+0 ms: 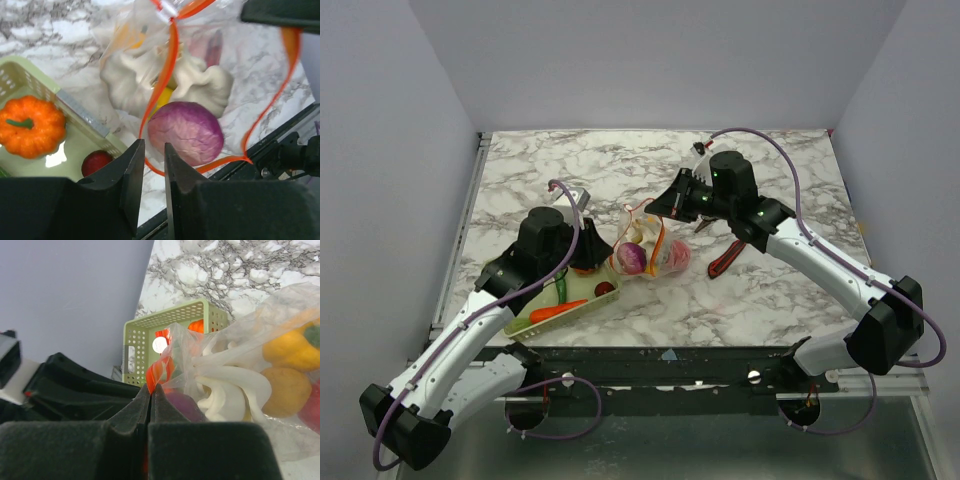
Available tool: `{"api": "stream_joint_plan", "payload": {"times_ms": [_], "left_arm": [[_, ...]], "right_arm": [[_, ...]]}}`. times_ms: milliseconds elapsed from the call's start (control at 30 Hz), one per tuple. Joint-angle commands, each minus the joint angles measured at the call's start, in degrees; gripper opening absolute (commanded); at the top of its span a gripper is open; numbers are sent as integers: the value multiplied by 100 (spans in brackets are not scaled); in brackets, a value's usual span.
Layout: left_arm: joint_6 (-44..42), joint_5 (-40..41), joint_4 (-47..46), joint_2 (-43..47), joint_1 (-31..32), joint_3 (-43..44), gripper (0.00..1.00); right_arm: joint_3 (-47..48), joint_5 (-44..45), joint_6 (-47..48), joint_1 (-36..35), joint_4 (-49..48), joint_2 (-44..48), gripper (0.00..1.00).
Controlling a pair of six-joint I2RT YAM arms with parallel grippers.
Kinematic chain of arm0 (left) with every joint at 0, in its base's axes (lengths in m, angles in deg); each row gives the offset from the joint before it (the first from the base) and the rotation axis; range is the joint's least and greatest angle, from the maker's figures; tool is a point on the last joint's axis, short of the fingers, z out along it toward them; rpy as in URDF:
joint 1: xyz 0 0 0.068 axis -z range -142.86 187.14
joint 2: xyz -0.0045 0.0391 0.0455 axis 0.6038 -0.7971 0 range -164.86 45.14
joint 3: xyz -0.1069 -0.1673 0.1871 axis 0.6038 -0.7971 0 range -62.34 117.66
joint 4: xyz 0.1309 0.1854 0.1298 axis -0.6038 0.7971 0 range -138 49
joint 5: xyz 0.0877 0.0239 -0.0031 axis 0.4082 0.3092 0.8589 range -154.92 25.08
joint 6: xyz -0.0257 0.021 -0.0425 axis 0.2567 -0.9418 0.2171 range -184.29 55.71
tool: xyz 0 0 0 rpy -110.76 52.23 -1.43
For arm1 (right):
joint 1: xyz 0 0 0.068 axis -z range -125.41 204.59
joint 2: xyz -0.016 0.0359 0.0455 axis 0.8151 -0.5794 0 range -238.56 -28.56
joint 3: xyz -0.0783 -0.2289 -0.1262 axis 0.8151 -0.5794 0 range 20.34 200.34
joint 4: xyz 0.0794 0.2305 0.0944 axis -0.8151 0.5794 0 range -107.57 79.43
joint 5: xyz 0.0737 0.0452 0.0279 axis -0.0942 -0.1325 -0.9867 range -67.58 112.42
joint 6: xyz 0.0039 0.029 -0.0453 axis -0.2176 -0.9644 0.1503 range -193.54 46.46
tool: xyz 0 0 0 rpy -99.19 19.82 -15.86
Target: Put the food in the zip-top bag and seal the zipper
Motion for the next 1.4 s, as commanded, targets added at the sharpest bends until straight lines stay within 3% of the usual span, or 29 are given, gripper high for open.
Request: {"api": "stream_joint_plan", "payload": {"times_ms": [0,300,333,433,467,633,767,867,1000,1100,1200,1367], "left_arm": [[203,189,-31,-241,-16,-384,21],[261,-509,-544,-717,-15,-604,32],[270,-613,-626,-773,-16,-616,30],[288,-936,-759,-933,-18,-459,4],[301,-1080,-799,-928,-20,-386,0],[1055,-1902,-1220,-459,-42,-18,0],[2160,-2104,-1569,-158,-35,270,0],[2702,-2006,-1672,-206,-34,61,0],[3003,-1439,-1949,-540,-76,-728,0],[3123,-1703,-2496,-985,-234,-1088,0],[3153,-2229,-2628,-1193,-388,-697,0],[3021,-2181,-2188,-836,-400,361,0]], "right_arm": [[-32,-209,-24,17,-285,143,0],[-58,-250,-15,20,-286,154,0],[-58,-250,5,16,-276,147,0],[77,-219,304,16,-16,55,0],[198,-138,493,17,275,-9,0],[1490,1151,2030,13,2298,-316,0],[2233,1705,2533,4,3096,-332,0],[2186,1632,2404,-1,2976,-302,0],[999,1855,1987,3,1763,-321,0],[856,2086,2023,8,1534,-714,0],[1754,2281,2342,3,2275,-1116,0],[3132,1960,2651,-2,3169,-1160,0]]}}
